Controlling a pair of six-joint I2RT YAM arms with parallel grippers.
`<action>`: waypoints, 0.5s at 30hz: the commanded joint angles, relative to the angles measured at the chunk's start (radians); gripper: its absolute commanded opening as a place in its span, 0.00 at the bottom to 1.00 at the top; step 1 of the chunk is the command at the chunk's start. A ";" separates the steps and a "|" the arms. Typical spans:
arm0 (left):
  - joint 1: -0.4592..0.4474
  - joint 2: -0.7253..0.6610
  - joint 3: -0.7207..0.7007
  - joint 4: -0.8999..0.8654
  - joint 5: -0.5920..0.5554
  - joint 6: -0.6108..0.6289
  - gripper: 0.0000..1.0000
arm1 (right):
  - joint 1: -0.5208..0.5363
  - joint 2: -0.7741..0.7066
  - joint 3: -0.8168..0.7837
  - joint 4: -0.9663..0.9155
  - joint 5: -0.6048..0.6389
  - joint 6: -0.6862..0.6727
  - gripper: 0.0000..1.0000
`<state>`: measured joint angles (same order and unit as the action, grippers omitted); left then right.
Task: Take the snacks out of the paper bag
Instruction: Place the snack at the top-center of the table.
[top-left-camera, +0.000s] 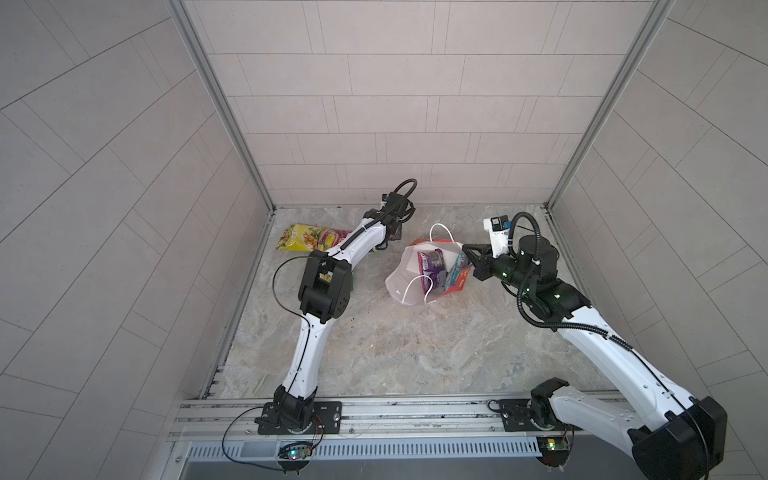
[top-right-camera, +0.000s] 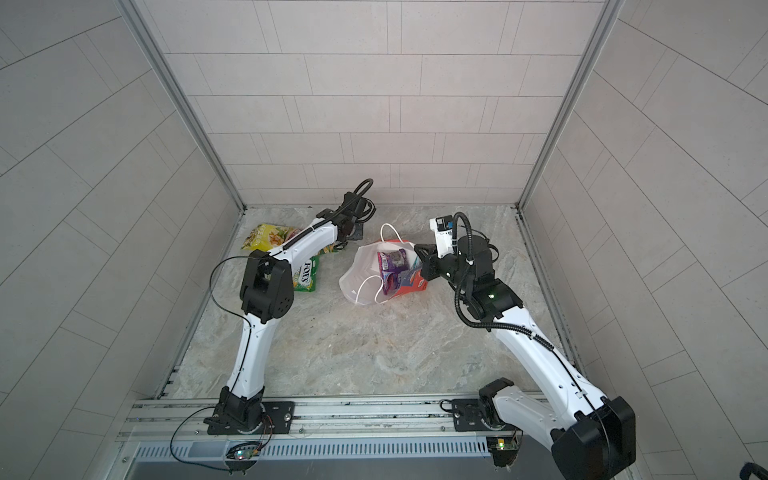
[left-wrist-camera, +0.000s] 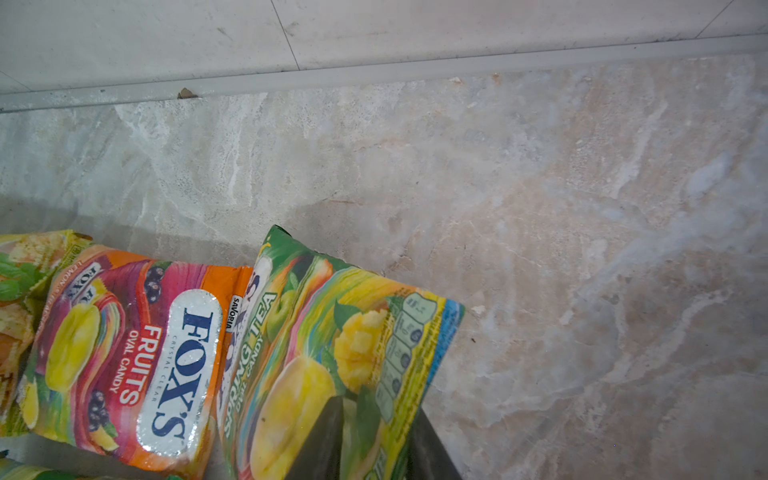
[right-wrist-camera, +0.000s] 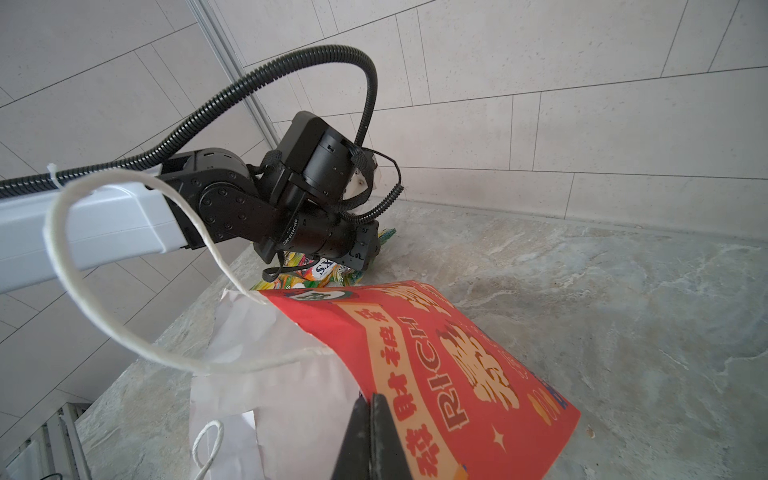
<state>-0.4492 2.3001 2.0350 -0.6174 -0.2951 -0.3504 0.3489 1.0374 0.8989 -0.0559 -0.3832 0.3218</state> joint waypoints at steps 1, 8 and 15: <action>0.009 -0.009 0.043 0.003 0.014 -0.010 0.35 | -0.008 -0.027 -0.002 0.008 0.013 -0.001 0.00; 0.010 -0.083 0.018 0.059 0.059 -0.014 0.49 | -0.014 -0.019 0.000 0.006 0.013 -0.001 0.00; 0.010 -0.147 0.042 0.040 0.075 0.001 0.53 | -0.017 -0.020 0.000 0.005 0.016 0.000 0.00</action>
<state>-0.4442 2.2383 2.0441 -0.5804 -0.2287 -0.3584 0.3389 1.0351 0.8989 -0.0563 -0.3779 0.3222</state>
